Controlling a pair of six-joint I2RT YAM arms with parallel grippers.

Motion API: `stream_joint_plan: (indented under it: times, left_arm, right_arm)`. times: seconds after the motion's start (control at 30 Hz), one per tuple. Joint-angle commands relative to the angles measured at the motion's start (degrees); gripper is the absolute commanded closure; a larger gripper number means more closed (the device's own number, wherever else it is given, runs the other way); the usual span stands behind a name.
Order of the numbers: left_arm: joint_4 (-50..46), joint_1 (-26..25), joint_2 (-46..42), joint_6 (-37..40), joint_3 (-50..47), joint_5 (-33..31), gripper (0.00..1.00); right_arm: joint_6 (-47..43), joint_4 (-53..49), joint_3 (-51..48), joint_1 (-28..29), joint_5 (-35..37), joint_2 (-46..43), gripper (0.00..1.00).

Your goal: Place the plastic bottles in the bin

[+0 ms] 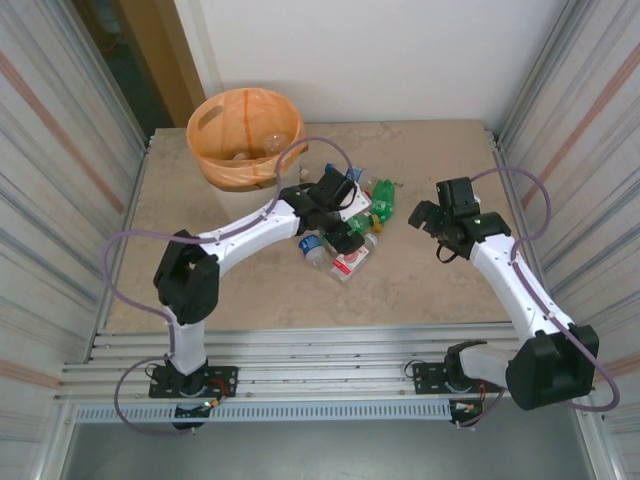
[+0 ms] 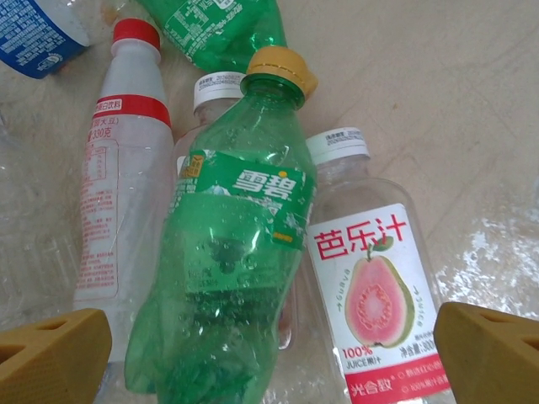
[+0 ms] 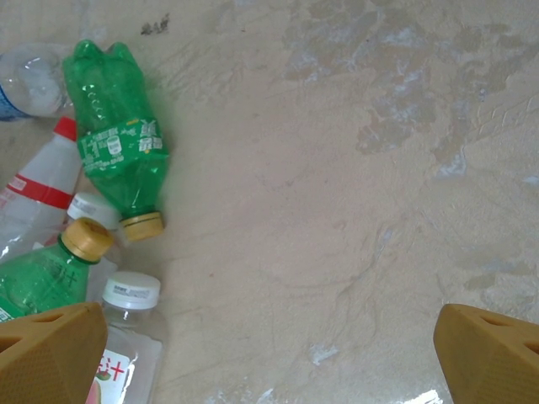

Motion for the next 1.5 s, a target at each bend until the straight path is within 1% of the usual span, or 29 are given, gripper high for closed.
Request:
stream_joint_plan:
  times: [0.0, 0.43, 0.63, 0.87, 1.0, 1.03, 1.23, 1.47]
  left_arm:
    - [-3.4, -0.04, 2.67, 1.63, 3.67, -2.12, 0.05]
    - [-8.36, -0.04, 13.06, 3.05, 12.75, -7.11, 0.07]
    - [-9.01, -0.04, 15.74, 3.39, 14.42, -8.61, 0.1]
    - [-9.09, -0.04, 16.94, 3.42, 14.74, -10.24, 0.17]
    - [-9.2, -0.04, 16.99, 3.54, 14.77, -10.86, 0.24]
    - [-9.24, -0.12, 16.93, 3.59, 14.74, -10.84, 0.28]
    - [-9.25, -0.3, 16.8, 3.6, 15.01, -11.18, 0.37]
    - [-9.26, -1.25, 14.46, 3.29, 14.99, -12.01, 0.57]
  right_arm:
    - [0.33, -0.56, -1.04, -0.4, -0.75, -1.5, 0.02]
    - [0.34, 0.41, -1.56, -1.11, -1.61, -1.29, 0.02]
    - [0.3, 0.64, -2.01, -1.51, -1.5, -1.84, 0.02]
    - [0.51, 1.03, -2.23, -1.59, -2.04, -1.92, 0.02]
    - [0.65, 1.12, -2.49, -1.64, -2.04, -2.27, 0.02]
    - [0.68, 1.15, -2.6, -1.67, -2.0, -2.34, 0.02]
    - [0.77, 1.2, -2.59, -1.68, -1.96, -2.66, 0.02]
    - [0.71, 1.16, -2.84, -1.68, -1.88, -3.5, 0.02]
